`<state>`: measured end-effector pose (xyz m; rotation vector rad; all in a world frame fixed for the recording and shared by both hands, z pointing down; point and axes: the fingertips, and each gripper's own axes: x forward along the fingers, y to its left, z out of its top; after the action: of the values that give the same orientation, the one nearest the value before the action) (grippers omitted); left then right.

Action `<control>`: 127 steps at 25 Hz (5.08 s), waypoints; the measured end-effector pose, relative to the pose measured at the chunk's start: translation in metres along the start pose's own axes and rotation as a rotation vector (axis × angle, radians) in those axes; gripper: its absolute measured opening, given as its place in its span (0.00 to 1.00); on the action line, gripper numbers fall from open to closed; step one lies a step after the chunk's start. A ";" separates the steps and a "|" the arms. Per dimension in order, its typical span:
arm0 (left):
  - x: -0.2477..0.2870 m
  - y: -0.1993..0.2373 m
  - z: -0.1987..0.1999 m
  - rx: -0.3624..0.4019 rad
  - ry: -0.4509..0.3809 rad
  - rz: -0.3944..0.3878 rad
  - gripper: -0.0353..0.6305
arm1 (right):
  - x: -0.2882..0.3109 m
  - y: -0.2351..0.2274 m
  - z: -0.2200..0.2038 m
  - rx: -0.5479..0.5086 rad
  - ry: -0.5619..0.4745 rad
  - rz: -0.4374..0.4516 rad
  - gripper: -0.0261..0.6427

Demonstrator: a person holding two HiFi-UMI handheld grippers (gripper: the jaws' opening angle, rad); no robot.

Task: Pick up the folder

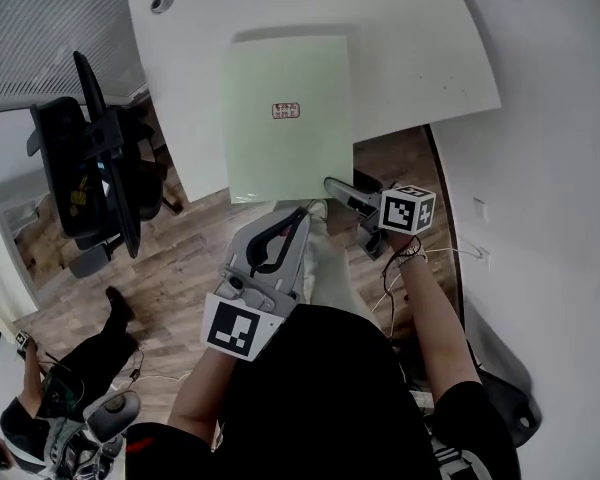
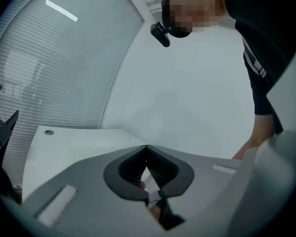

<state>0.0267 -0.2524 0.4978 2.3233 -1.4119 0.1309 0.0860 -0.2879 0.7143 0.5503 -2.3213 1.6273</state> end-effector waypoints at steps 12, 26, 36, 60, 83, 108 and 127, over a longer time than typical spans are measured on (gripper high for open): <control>0.015 0.022 -0.008 -0.028 0.036 -0.010 0.06 | 0.017 0.006 -0.004 0.135 0.110 0.256 0.53; 0.016 0.032 -0.009 -0.040 0.032 -0.007 0.06 | 0.042 0.025 -0.011 0.233 0.137 0.412 0.53; 0.008 0.027 -0.008 -0.034 0.025 0.008 0.06 | 0.043 0.032 -0.009 0.250 0.095 0.395 0.47; -0.034 -0.015 0.028 0.011 -0.102 0.057 0.06 | -0.003 0.136 0.019 0.145 -0.079 0.471 0.46; -0.103 -0.072 0.107 0.155 -0.368 0.139 0.06 | -0.139 0.288 0.069 -0.135 -0.360 0.330 0.46; -0.159 -0.087 0.131 0.206 -0.452 0.198 0.06 | -0.207 0.371 0.034 -0.319 -0.651 0.245 0.46; -0.175 -0.078 0.118 0.188 -0.473 0.208 0.06 | -0.191 0.371 0.023 -0.324 -0.644 0.251 0.46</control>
<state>-0.0056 -0.1229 0.3167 2.4565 -1.9428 -0.2547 0.0932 -0.1666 0.3145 0.8261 -3.1541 1.2340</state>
